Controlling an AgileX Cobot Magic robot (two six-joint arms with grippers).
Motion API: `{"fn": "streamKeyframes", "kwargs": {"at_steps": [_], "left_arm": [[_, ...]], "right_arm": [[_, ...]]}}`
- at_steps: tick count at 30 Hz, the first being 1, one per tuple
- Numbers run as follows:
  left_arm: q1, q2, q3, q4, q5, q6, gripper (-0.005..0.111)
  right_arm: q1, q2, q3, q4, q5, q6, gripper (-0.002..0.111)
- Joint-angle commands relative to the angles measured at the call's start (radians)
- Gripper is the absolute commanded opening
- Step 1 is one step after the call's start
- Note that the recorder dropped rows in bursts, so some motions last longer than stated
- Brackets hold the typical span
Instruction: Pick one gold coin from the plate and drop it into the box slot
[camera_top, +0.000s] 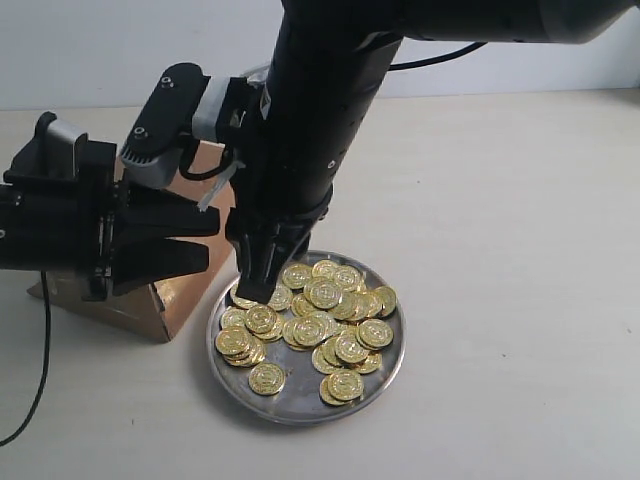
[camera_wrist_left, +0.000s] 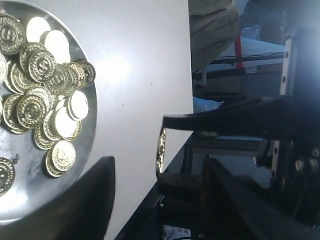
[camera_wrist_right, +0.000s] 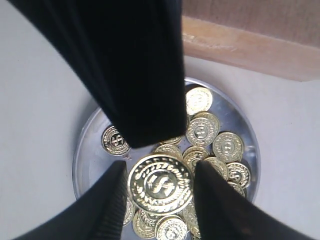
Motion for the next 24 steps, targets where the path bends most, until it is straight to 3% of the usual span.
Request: {"fn": "streamKeyframes", "kwargs": {"at_steps": [1, 7, 24], "left_arm": [[-0.032, 0.015, -0.025, -0.04, 0.018, 0.007, 0.051], [-0.077, 0.034, -0.053, -0.05, 0.013, 0.0, 0.051], [-0.077, 0.036, -0.053, -0.057, -0.013, -0.005, 0.051]], "right_arm": [[-0.004, -0.014, -0.01, 0.008, -0.014, -0.007, 0.024], [-0.004, -0.014, -0.01, 0.011, -0.013, -0.007, 0.024], [-0.004, -0.014, -0.01, 0.021, -0.042, -0.007, 0.024]]}}
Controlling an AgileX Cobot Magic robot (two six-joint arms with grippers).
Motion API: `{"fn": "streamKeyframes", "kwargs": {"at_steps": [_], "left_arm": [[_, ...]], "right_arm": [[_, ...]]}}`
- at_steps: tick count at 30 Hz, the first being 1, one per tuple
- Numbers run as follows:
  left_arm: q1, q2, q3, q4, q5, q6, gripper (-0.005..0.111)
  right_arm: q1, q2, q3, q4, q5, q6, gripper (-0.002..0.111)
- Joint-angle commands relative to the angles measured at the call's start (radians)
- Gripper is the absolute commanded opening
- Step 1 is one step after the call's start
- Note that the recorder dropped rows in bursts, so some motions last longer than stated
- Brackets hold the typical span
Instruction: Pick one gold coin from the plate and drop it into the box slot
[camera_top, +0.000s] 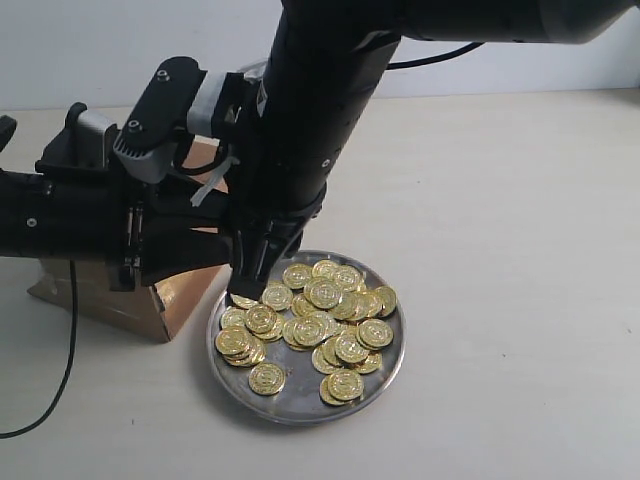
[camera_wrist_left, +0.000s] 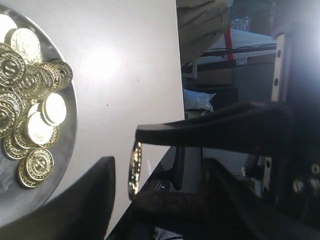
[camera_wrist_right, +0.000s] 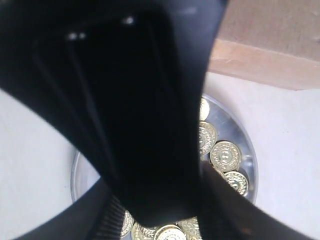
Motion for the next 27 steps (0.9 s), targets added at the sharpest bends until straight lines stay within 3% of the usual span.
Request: {"fn": "streamKeyframes", "kwargs": {"at_steps": [1, 16, 22, 27], "left_arm": [[-0.007, 0.006, -0.007, -0.012, -0.017, -0.001, 0.051], [-0.007, 0.03, -0.007, -0.021, -0.018, 0.0, 0.05], [-0.007, 0.03, -0.007, -0.021, -0.018, 0.0, 0.029], [-0.007, 0.03, -0.007, -0.021, -0.018, 0.005, 0.02]], "right_arm": [[-0.004, -0.014, -0.01, 0.006, -0.015, -0.007, 0.024], [-0.004, -0.014, -0.01, 0.017, -0.041, -0.007, 0.024], [-0.004, -0.014, -0.01, 0.021, -0.048, -0.007, 0.024], [-0.004, -0.014, -0.01, 0.023, -0.05, -0.007, 0.024]]}}
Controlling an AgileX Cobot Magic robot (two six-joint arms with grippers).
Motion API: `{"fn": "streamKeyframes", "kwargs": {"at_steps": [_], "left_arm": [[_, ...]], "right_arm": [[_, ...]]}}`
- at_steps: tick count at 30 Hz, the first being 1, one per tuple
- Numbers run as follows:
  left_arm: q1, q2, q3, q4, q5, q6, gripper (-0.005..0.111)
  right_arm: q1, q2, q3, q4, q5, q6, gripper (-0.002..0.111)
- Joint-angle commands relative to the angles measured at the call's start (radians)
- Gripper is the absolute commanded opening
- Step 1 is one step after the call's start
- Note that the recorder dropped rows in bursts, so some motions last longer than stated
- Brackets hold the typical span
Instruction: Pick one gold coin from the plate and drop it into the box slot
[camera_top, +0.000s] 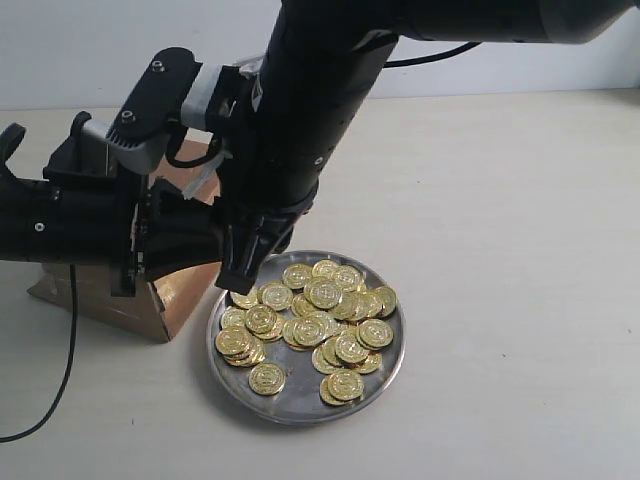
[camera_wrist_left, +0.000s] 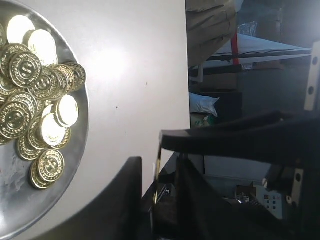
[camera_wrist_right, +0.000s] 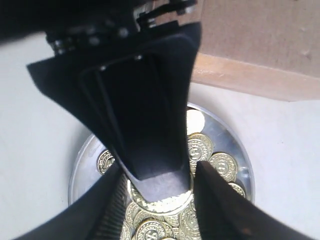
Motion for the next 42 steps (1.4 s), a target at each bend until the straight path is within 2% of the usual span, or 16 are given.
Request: {"fn": "streamKeyframes", "kwargs": {"at_steps": [1, 11, 13, 15, 23, 25, 29, 31, 42], "left_arm": [[-0.007, 0.003, -0.007, -0.013, 0.004, 0.005, 0.02], [-0.007, 0.003, -0.007, -0.013, 0.004, 0.013, 0.02], [-0.007, 0.003, -0.007, -0.013, 0.004, 0.025, 0.013], [-0.007, 0.003, -0.007, -0.013, 0.006, 0.039, -0.001], [-0.007, 0.003, -0.007, -0.013, 0.01, 0.048, 0.0], [-0.007, 0.003, -0.007, -0.013, 0.01, 0.05, 0.0], [-0.007, 0.003, -0.007, -0.013, 0.01, 0.052, 0.0], [-0.007, 0.003, -0.007, -0.013, 0.01, 0.052, 0.0], [-0.007, -0.039, -0.007, 0.013, -0.058, 0.079, 0.0]], "right_arm": [[-0.004, -0.014, -0.01, 0.006, -0.012, -0.007, 0.024], [-0.004, -0.014, -0.01, 0.016, -0.012, -0.007, 0.024], [-0.004, -0.014, -0.01, 0.016, -0.012, -0.007, 0.024], [-0.004, -0.014, -0.01, 0.016, -0.012, -0.007, 0.024], [-0.004, -0.014, -0.01, 0.02, -0.01, -0.005, 0.024], [-0.004, -0.014, -0.01, 0.02, -0.008, -0.005, 0.03], [-0.004, -0.016, -0.01, 0.02, -0.006, -0.005, 0.059], [-0.004, -0.017, -0.01, 0.017, -0.006, 0.02, 0.068], [-0.004, -0.129, -0.01, -0.113, 0.088, 0.152, 0.066]]}}
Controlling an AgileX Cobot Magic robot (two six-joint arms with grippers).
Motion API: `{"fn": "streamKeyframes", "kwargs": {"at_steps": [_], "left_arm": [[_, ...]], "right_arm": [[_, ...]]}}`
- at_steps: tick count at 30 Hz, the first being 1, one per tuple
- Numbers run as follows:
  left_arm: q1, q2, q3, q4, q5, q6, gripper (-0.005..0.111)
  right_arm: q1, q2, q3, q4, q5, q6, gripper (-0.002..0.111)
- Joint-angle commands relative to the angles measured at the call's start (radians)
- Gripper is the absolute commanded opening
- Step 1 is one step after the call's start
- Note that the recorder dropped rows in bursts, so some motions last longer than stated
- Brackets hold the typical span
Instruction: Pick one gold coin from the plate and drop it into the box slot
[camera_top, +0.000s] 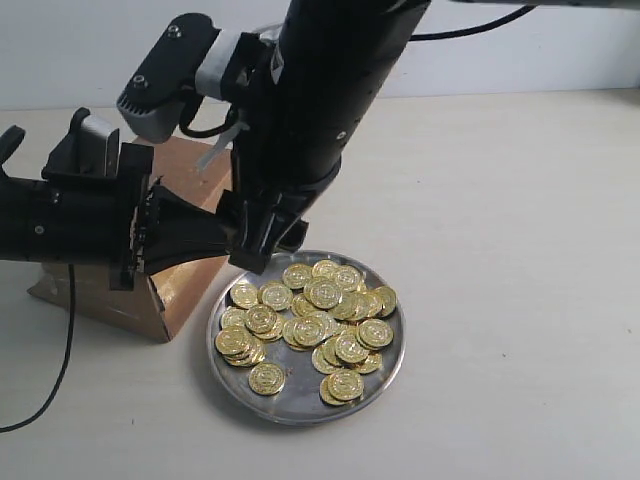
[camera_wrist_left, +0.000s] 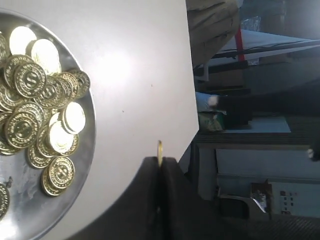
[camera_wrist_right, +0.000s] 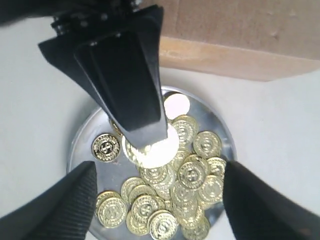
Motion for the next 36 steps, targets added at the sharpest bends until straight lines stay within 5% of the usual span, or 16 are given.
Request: {"fn": "streamKeyframes", "kwargs": {"at_steps": [1, 5, 9, 23, 31, 36], "left_arm": [[-0.007, -0.046, -0.007, 0.019, -0.06, 0.015, 0.0], [-0.007, -0.114, -0.007, 0.05, -0.094, -0.009, 0.0], [-0.007, -0.203, -0.007, 0.075, -0.128, -0.026, 0.0], [-0.007, -0.542, -0.007, 0.486, -0.554, -0.143, 0.0], [-0.007, -0.539, -0.007, 0.612, -0.673, -0.143, 0.0], [-0.007, -0.483, -0.015, 0.648, -0.753, -0.143, 0.0]], "right_arm": [[-0.004, -0.077, -0.01, -0.044, 0.053, 0.06, 0.064], [-0.004, -0.145, -0.01, -0.044, 0.117, 0.079, 0.04], [-0.004, -0.195, -0.01, -0.039, 0.197, 0.092, 0.0], [-0.004, -0.432, 0.324, -0.037, 0.022, 0.211, 0.0], [-0.004, -0.609, 0.616, -0.011, -0.228, 0.211, 0.0], [-0.004, -0.726, 0.694, 0.022, -0.231, 0.256, 0.0]]}}
